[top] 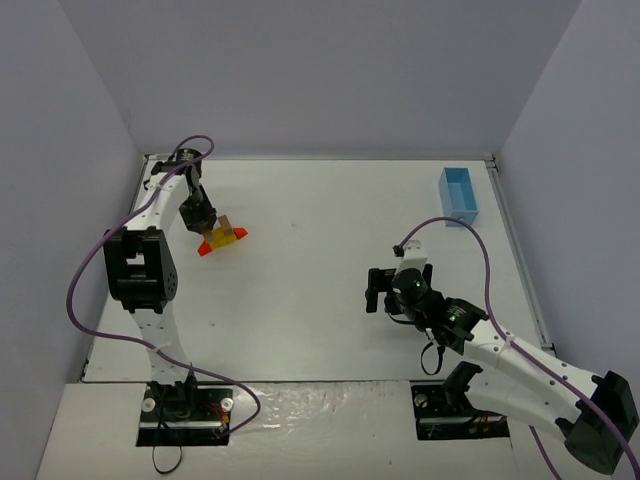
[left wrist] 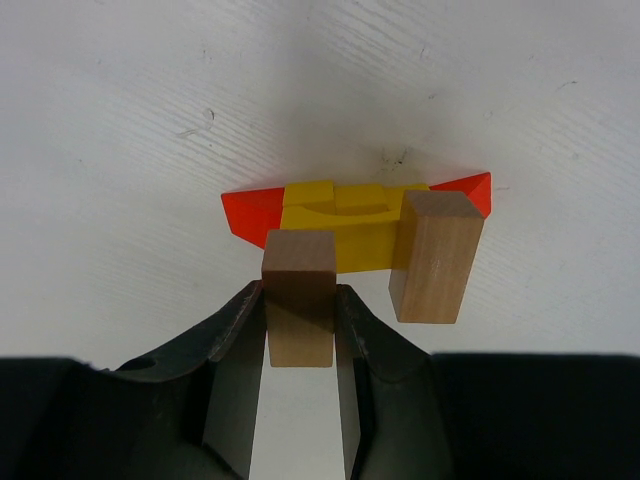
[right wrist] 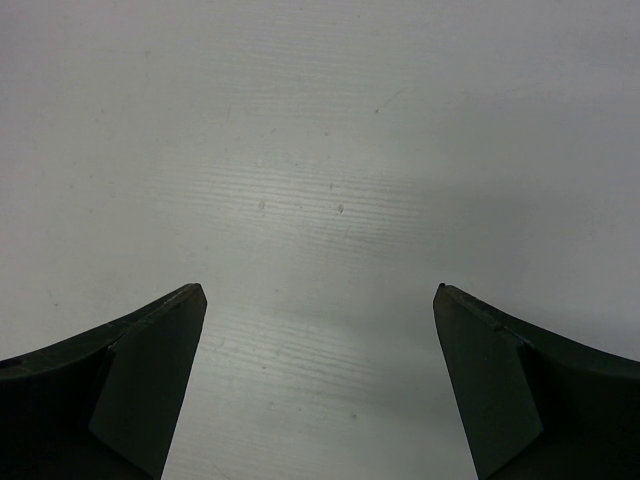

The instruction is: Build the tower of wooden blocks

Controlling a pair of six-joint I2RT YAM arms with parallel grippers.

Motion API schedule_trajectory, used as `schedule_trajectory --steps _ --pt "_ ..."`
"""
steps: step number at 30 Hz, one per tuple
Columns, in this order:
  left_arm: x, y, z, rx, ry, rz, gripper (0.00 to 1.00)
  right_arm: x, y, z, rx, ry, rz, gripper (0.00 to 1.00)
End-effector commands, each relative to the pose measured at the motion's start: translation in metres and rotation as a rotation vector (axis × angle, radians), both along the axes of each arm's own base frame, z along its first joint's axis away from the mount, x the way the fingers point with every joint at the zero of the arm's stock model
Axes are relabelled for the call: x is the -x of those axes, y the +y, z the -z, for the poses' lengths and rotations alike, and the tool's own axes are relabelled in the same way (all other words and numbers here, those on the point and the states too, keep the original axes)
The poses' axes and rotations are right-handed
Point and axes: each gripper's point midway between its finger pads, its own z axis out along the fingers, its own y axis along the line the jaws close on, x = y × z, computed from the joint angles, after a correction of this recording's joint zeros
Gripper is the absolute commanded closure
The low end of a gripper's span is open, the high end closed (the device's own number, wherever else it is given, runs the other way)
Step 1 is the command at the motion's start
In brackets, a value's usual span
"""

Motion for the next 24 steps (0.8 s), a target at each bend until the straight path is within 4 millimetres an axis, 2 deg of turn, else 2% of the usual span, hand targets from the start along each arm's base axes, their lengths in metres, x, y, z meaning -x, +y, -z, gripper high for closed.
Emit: schedule_trajectory --steps 1,21,24 --pt "-0.012 0.007 -0.024 -0.021 -0.08 -0.027 1.0 -0.01 0.008 -0.016 -0.036 -0.048 0.001 0.05" --pt "-0.013 -0.002 -0.013 0.024 -0.067 -0.049 0.98 -0.011 0.009 -0.013 -0.035 -0.043 -0.003 0.05" --pt "-0.011 -0.002 -0.012 0.02 -0.063 -0.049 0.93 -0.01 0.01 -0.014 -0.037 -0.046 -0.005 0.05"
